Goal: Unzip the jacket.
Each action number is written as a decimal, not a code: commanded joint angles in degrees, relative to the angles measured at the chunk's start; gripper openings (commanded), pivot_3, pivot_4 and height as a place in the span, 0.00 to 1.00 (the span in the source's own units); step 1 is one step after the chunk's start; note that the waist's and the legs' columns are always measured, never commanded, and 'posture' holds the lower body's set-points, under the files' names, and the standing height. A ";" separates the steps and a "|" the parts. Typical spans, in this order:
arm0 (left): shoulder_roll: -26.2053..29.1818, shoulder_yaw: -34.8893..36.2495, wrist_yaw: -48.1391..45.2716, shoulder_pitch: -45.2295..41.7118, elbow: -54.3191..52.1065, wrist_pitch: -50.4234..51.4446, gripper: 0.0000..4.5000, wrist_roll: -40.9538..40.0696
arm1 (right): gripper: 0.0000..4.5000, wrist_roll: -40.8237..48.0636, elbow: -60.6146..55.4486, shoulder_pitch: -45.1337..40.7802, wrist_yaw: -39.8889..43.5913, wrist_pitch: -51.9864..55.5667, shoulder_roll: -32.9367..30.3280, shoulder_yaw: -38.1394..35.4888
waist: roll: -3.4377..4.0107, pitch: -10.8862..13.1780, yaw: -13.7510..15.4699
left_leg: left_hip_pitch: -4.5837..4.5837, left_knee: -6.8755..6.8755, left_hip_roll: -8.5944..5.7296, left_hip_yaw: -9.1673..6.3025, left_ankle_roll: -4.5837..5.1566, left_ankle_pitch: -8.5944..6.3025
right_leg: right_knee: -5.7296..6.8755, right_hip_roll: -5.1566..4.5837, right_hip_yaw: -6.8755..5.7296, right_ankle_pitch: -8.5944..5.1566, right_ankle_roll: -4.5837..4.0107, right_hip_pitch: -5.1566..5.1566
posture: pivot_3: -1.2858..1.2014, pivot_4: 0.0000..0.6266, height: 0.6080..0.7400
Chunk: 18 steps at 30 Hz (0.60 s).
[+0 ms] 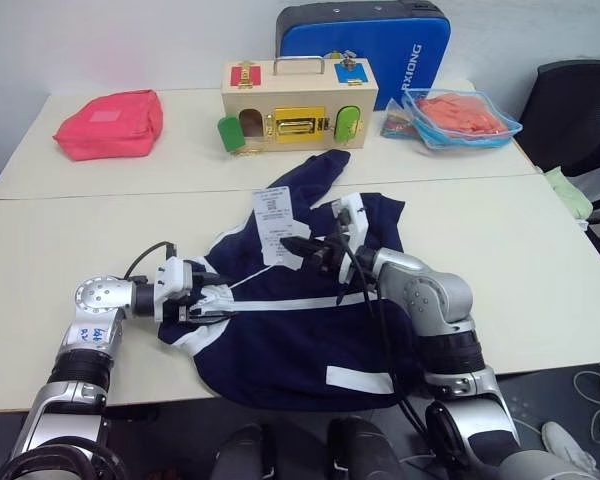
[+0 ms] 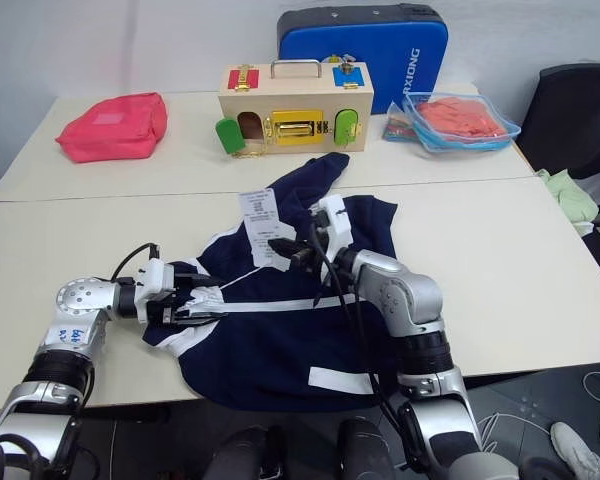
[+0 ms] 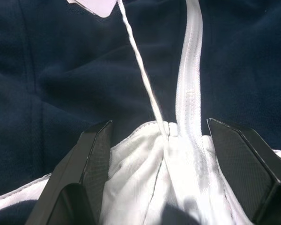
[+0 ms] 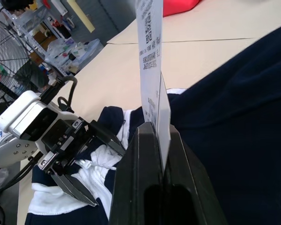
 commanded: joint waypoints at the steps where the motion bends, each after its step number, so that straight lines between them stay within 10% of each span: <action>1: 1.55 -3.32 1.52 3.50 3.57 0.56 0.75 6.34 | 0.00 1.09 -3.55 0.79 -1.13 -1.57 -2.78 -3.73 | 0.07 -0.08 0.00 | 0.02 0.00 0.00 0.00 0.00 0.00 | 0.00 -0.01 0.00 0.00 0.00 0.01 | 0.52 0.24 1.00; 18: 2.40 -2.21 4.10 6.24 2.20 1.11 0.75 4.55 | 0.00 4.59 -8.29 4.91 -4.63 -3.08 -0.29 -2.07 | 0.42 -0.37 -0.02 | 0.63 -0.25 0.02 0.02 -0.02 -0.05 | -0.32 -0.06 0.09 0.00 0.00 0.43 | 0.52 0.24 1.00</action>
